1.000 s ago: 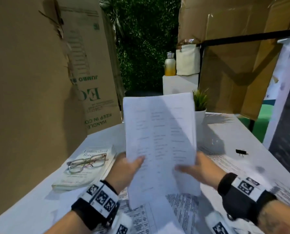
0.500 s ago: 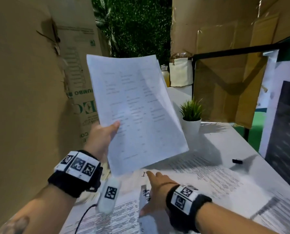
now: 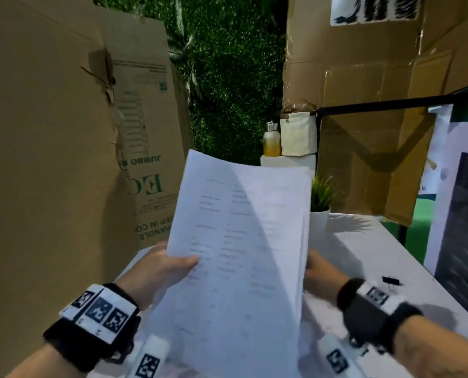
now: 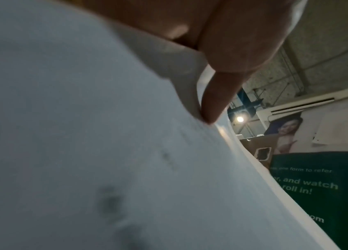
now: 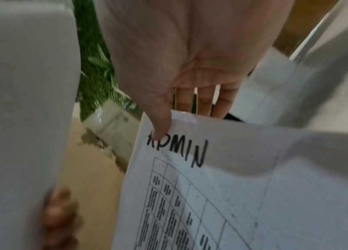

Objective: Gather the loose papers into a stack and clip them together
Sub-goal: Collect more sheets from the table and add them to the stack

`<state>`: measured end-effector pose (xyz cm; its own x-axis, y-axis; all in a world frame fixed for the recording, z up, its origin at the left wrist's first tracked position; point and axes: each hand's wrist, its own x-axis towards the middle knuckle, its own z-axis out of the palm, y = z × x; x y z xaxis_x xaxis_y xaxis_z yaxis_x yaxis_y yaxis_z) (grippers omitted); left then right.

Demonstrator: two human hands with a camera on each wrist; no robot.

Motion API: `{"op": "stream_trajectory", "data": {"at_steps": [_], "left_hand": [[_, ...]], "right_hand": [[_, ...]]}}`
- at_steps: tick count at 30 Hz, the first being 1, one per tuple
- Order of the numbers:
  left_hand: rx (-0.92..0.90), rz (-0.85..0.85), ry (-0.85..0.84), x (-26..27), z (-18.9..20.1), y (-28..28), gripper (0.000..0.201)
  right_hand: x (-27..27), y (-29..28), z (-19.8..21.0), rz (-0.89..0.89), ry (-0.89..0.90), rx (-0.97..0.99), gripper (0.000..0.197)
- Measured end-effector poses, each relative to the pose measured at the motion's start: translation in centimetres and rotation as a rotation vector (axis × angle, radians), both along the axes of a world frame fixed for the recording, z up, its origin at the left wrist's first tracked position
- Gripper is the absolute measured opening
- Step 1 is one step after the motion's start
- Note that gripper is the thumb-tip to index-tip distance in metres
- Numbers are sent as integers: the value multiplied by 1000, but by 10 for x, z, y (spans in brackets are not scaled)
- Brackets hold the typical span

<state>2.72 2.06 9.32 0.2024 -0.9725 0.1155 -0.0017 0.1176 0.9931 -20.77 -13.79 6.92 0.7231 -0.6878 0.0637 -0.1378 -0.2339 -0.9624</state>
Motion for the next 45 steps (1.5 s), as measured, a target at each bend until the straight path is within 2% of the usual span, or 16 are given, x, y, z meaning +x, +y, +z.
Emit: {"op": "stream_trajectory", "data": {"at_steps": [3,6,8,10,12,13,17,19,21,24,27,30,33,37,42,45], "left_hand": [[75,-56,-154,-10,3,-16,67],[107,-25,-281,-31,-1,-41,26],[107,-12,-312,-45,-5,-53,14],[63,13,-295,-54,-7,-59,28],[8,95,-275,-56,-7,-64,53],[-25,151,-237,-55,-5,-66,51],[-108,377,-108,-46,9,-69,15],[-125,444,-101,-44,14,-72,17],[-142,465,-80,-48,15,-76,35],[-171,415,-19,-59,9,-79,65],[-181,331,4,-61,4,-82,88],[-235,381,28,-59,-1,-90,55],[-203,354,-21,-56,-20,-103,39],[-71,314,-98,-61,-50,-118,19],[-100,441,-97,-45,-48,-144,8],[-30,411,-279,-52,-46,-146,12]], "right_hand": [[-23,-27,38,-25,-167,225,24],[-33,-29,77,-23,46,9,28],[-36,-26,94,49,163,-77,27],[-39,-31,104,11,179,-109,25],[-48,-44,109,-135,18,-107,21],[-56,-48,109,-168,-76,-43,24],[-92,-70,75,-20,-349,218,102],[-89,-64,54,109,-393,265,114],[-70,-53,36,106,-315,164,97],[-38,-42,19,-87,-295,79,43],[-31,-49,16,-247,-425,19,33],[-30,-58,18,-284,-484,-25,35],[-24,-67,-10,-249,-418,23,40],[-13,-86,-62,-320,-125,16,98],[2,-100,-47,-382,-167,-38,60],[3,-104,-47,-380,-44,-118,43]]}}
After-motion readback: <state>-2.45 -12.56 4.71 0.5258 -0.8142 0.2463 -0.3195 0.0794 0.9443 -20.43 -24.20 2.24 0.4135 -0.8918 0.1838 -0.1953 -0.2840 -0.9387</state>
